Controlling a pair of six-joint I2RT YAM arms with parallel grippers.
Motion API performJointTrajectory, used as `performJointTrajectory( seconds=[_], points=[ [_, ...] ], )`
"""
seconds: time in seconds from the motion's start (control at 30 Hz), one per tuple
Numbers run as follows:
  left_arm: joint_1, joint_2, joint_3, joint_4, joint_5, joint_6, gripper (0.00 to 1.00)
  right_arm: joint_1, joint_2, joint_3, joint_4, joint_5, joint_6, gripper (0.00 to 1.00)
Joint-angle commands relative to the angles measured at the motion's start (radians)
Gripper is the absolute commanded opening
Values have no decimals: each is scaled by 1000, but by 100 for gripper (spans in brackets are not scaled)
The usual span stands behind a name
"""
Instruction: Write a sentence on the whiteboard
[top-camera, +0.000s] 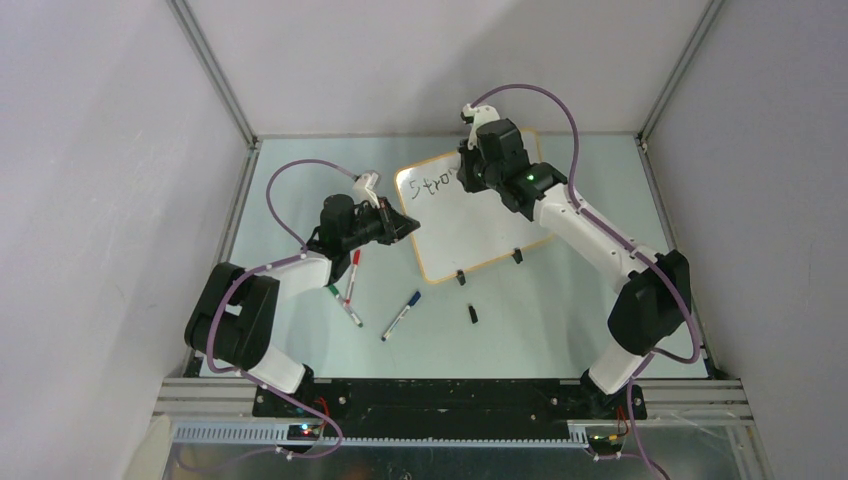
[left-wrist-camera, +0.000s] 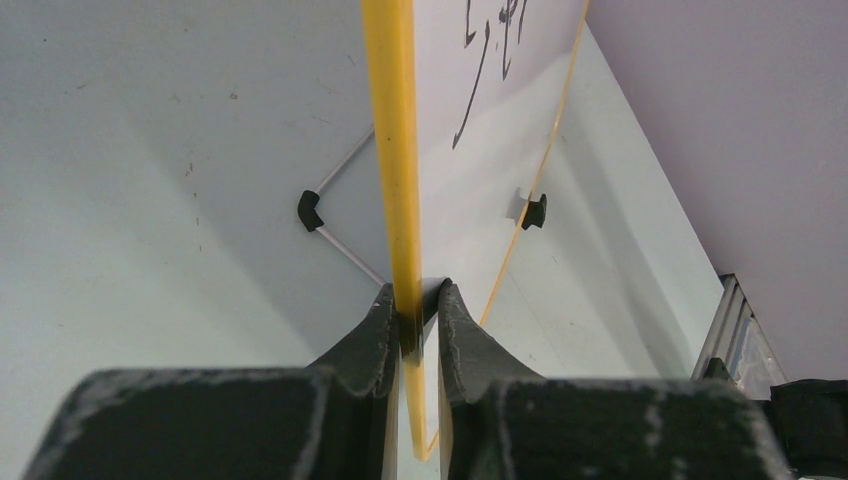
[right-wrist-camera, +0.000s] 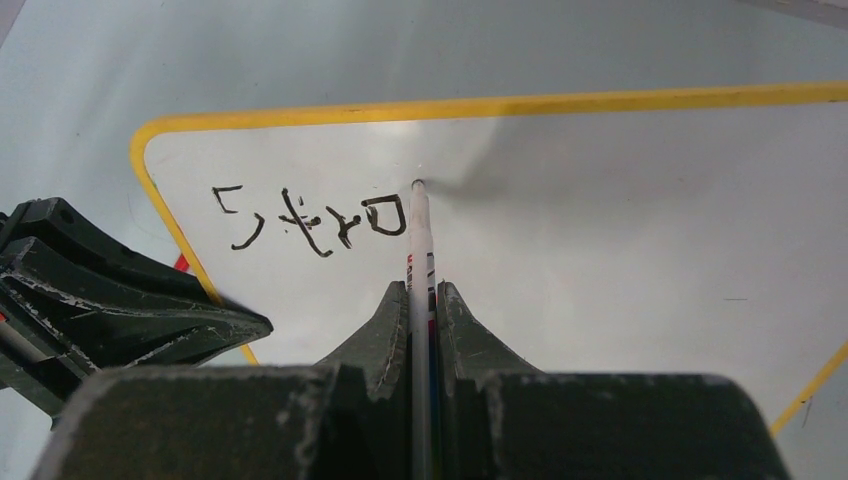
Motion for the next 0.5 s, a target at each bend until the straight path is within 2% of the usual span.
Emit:
performJointTrajectory(
  seconds=[0.0,0.47],
  points=[
    [-9,0,-11,-103,-49,102,0,0,19,45,-9,25,-1,0],
    [-10,0,-11,-105,-50,103,0,-1,-9,-21,-32,25,5,0]
  ],
)
